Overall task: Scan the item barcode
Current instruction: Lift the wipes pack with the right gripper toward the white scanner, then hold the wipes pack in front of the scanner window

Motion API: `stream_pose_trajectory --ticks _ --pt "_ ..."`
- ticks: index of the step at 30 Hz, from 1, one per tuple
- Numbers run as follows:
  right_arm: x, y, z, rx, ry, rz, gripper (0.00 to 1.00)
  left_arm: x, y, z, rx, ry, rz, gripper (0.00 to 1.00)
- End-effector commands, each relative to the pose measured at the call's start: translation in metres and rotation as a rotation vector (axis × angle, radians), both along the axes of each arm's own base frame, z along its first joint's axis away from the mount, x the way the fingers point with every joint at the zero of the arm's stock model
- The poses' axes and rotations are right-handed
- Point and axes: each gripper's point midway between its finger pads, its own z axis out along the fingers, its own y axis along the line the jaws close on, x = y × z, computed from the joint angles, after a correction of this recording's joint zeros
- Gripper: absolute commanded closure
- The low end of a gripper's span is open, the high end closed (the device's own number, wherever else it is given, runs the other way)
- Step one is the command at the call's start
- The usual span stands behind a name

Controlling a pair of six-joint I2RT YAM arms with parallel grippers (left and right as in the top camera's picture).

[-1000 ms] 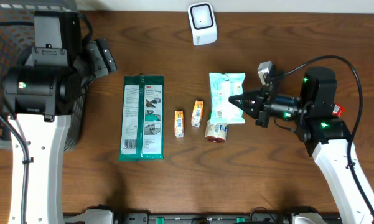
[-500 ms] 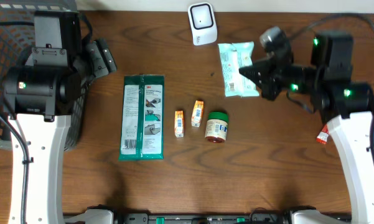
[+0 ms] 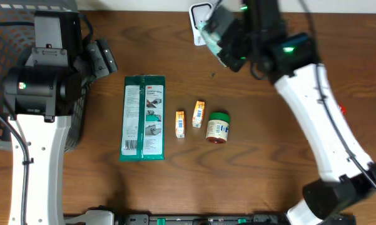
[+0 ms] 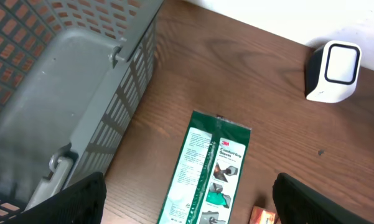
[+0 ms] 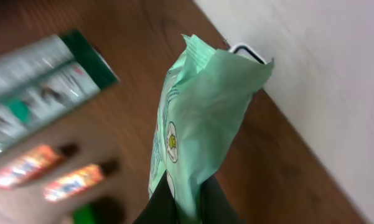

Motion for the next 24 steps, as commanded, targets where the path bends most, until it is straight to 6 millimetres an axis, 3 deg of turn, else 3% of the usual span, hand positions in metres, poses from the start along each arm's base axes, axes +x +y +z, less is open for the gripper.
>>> stream_pose_trajectory --ticks 1,6,11,20,24 --pt "0.014 0.008 -0.013 -0.28 -0.126 0.069 0.99 0.0 0.002 -0.002 0.008 0.007 -0.002 0.14" --pt "0.033 0.04 -0.043 -0.562 -0.242 0.206 0.99 0.0 0.002 -0.002 0.008 0.007 -0.002 0.14" --pt "0.058 0.058 -0.072 -0.809 -0.331 0.316 0.99 0.0 0.002 -0.002 0.008 0.007 -0.002 0.14" --pt "0.122 0.073 -0.102 -0.93 -0.507 0.317 0.99 0.0 0.002 -0.002 0.008 0.007 -0.002 0.14" --pt "0.145 0.072 -0.117 -0.993 -0.56 0.327 0.99 0.0 0.002 -0.002 0.008 0.007 -0.002 0.14"
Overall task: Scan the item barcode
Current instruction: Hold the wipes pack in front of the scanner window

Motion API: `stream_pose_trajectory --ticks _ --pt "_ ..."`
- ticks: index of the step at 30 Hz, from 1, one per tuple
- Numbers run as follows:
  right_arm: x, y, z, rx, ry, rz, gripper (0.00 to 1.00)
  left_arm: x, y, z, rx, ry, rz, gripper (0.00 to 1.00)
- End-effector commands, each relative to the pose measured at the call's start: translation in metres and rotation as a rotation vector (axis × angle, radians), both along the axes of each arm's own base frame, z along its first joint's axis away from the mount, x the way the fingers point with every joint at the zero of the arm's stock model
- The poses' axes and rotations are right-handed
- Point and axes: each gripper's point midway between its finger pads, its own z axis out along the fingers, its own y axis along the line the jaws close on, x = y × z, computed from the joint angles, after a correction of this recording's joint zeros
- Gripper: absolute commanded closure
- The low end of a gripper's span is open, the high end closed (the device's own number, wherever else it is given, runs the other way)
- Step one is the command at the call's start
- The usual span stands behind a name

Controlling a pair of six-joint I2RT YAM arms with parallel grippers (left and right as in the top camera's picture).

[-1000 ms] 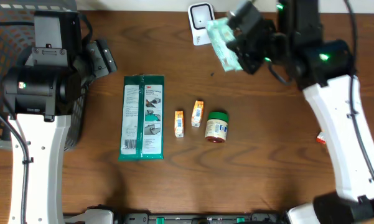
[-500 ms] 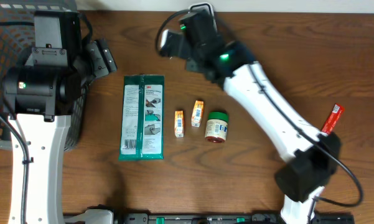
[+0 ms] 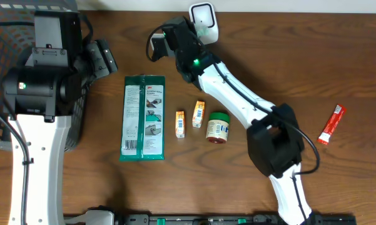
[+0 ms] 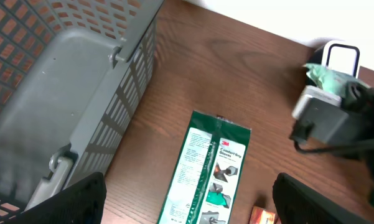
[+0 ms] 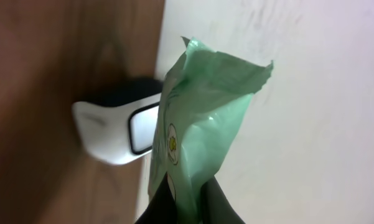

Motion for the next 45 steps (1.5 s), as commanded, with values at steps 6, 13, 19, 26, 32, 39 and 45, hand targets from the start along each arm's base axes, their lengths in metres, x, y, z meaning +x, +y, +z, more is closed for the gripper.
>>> stream_pose_trajectory --ticks 6,13,19,26,32,39,45 --pt "0.056 -0.025 -0.028 -0.149 -0.155 -0.009 0.99 0.0 0.002 -0.001 0.008 0.007 -0.002 0.14" --pt "0.086 -0.027 -0.039 -0.084 -0.314 0.014 0.99 0.0 0.002 -0.001 0.008 0.007 -0.002 0.14" --pt "0.091 -0.029 -0.066 0.09 -0.268 -0.007 0.99 0.0 0.002 -0.001 0.008 0.007 -0.002 0.14" --pt "0.092 -0.03 -0.063 0.253 -0.267 -0.062 0.99 0.0 0.002 -0.001 0.008 0.007 -0.002 0.14" --pt "0.092 -0.027 -0.054 0.27 -0.295 -0.057 0.99 0.0 0.002 -0.001 0.008 0.007 -0.002 0.14" --pt "0.087 -0.016 -0.023 0.426 -0.352 -0.082 0.99 0.0 0.002 -0.001 0.008 0.007 -0.002 0.14" --pt "0.082 -0.023 0.031 0.747 -0.382 -0.175 0.99 0.0 0.002 -0.001 0.008 0.007 -0.002 0.14"
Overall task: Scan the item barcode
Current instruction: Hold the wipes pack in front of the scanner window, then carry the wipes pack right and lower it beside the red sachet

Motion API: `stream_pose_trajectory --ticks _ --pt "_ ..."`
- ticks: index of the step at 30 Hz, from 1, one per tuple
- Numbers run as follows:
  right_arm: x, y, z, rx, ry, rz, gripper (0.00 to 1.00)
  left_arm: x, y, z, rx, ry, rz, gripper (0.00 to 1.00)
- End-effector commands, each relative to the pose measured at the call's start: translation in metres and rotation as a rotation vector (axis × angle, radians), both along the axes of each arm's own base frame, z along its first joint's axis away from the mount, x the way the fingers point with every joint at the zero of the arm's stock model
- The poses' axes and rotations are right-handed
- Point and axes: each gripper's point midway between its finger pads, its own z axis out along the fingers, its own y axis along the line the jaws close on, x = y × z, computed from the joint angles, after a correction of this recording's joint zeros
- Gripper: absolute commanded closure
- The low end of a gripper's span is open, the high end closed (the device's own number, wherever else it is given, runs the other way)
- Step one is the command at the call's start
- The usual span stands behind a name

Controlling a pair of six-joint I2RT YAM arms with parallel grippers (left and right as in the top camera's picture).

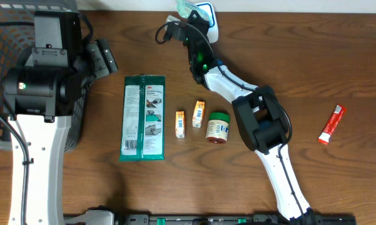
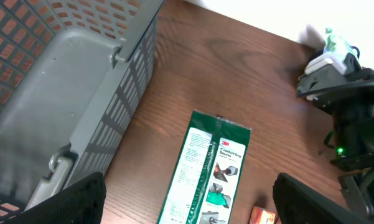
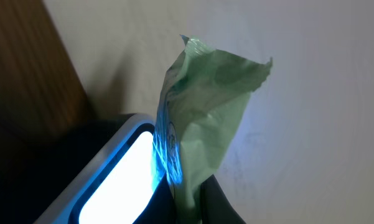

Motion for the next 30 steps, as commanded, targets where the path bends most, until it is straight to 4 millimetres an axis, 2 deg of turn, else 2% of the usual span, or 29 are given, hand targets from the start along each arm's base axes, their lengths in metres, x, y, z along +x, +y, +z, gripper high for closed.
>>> stream_pose_trajectory --ticks 1,6,8,13,15,19,22,26,30 --pt "-0.01 0.002 0.091 0.304 -0.091 -0.031 0.99 0.0 0.002 -0.002 0.008 0.007 -0.002 0.14" --pt "-0.029 -0.013 0.15 0.45 -0.046 -0.055 0.99 0.0 0.002 -0.002 0.008 0.007 -0.002 0.14" --pt "-0.043 -0.023 0.166 0.5 0.01 -0.08 0.99 0.0 0.002 -0.002 0.008 0.007 -0.002 0.14" --pt "-0.079 -0.06 0.189 0.702 0.167 -0.188 0.99 0.0 0.002 -0.002 0.008 0.007 -0.002 0.14" --pt "-0.094 -0.077 0.191 0.761 0.253 -0.212 0.99 0.0 0.002 -0.002 0.008 0.007 -0.002 0.14" --pt "-0.126 -0.109 0.187 0.849 0.453 -0.23 0.99 0.0 0.002 -0.002 0.008 0.007 -0.002 0.14" --pt "-0.155 -0.134 0.174 0.936 0.642 -0.262 0.99 0.0 0.002 -0.002 0.008 0.007 -0.002 0.14" --pt "-0.19 -0.164 0.141 0.996 0.889 -0.341 0.99 0.0 0.002 -0.002 0.008 0.007 -0.002 0.14" --pt "-0.219 -0.204 0.097 0.992 1.059 -0.531 0.99 0.0 0.002 -0.002 0.008 0.007 -0.002 0.14"
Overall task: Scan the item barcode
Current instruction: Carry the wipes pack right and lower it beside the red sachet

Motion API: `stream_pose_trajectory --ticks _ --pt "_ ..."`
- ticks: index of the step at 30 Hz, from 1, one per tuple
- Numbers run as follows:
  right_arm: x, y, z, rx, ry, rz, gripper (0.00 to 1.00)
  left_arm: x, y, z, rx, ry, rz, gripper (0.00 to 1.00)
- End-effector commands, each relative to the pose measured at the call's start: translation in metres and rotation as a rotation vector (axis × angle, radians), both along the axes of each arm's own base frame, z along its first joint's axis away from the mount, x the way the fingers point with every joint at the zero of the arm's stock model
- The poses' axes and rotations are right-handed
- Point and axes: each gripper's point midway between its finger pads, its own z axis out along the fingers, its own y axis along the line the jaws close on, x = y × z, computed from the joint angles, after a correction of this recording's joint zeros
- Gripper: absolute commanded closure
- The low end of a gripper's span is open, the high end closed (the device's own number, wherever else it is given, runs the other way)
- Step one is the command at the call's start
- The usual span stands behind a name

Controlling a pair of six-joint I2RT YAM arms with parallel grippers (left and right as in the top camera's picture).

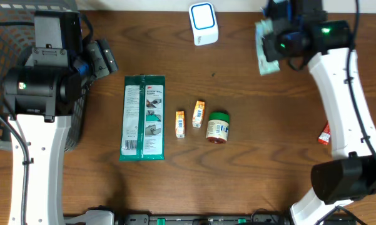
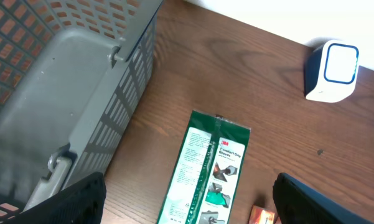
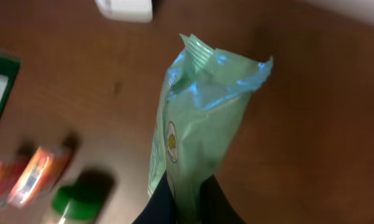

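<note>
A pale green pouch [image 1: 266, 47] hangs above the table at the back right, with my right gripper [image 1: 280, 41] shut on its lower end. In the right wrist view the pouch [image 3: 202, 112] stands up from between the dark fingers [image 3: 219, 202]. The white scanner [image 1: 203, 23], its window rimmed in blue, stands at the back middle, well left of the pouch. It also shows as scanner [image 2: 333, 70] and scanner [image 3: 124, 9]. My left gripper [image 2: 190, 208] is open and empty, high over the table's left side.
A grey mesh basket [image 1: 3, 44] fills the left edge. A long green 3M pack [image 1: 144, 117], two small orange packets [image 1: 180, 124] and a green-lidded jar [image 1: 218, 127] lie mid-table. A red packet [image 1: 325, 132] shows behind the right arm.
My right gripper, which held the pouch at the blue-lit scanner window, now holds it well to the scanner's right over the table. The left arm has not moved.
My right gripper held the green pouch close by the scanner. Then it was at the scanner's left side, pouch toward the window. Then the pouch was against the window, lit blue. Now it is away to the right, still gripped.
</note>
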Motion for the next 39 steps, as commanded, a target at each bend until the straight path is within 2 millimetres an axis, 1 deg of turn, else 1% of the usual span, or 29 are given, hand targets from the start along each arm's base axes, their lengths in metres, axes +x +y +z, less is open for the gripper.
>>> stream_pose_trajectory --ticks 1,6,9,12,15,17,20,22,26,29,32,39 --pt "-0.021 -0.007 -0.022 0.103 0.136 -0.04 0.99 0.0 0.002 -0.001 0.011 0.007 0.0 0.14" --pt "-0.053 -0.04 -0.084 0.083 0.325 -0.128 0.99 0.0 0.002 -0.001 0.011 0.007 0.0 0.14" --pt "-0.073 -0.068 -0.125 0.009 0.41 -0.206 0.99 0.0 0.002 -0.001 0.011 0.007 0.0 0.14" --pt "-0.093 -0.103 -0.162 -0.119 0.461 -0.312 0.99 0.0 0.002 -0.001 0.011 0.007 0.0 0.14" --pt "-0.11 -0.138 -0.188 -0.269 0.473 -0.408 0.99 0.0 0.002 -0.001 0.011 0.007 0.0 0.14" --pt "-0.119 -0.155 -0.198 -0.349 0.476 -0.44 0.99 0.0 0.002 -0.001 0.011 0.007 0.0 0.14" --pt "-0.129 -0.172 -0.205 -0.421 0.478 -0.471 0.99 0.0 0.002 -0.001 0.01 0.007 0.0 0.14" --pt "-0.133 -0.183 -0.204 -0.478 0.477 -0.492 0.99 0.0 0.002 -0.001 0.011 0.007 0.0 0.14" --pt "-0.138 -0.208 -0.192 -0.635 0.465 -0.534 0.99 0.0 0.002 -0.001 0.011 0.007 0.0 0.14" --pt "-0.139 -0.22 -0.183 -0.715 0.448 -0.577 0.99 0.0 0.002 -0.001 0.01 0.007 0.0 0.14" --pt "-0.14 -0.227 -0.177 -0.764 0.437 -0.597 0.99 0.0 0.002 -0.001 0.011 0.007 0.0 0.14" --pt "-0.136 -0.228 -0.176 -0.772 0.426 -0.582 0.99 0.0 0.002 -0.001 0.011 0.007 0.0 0.14"
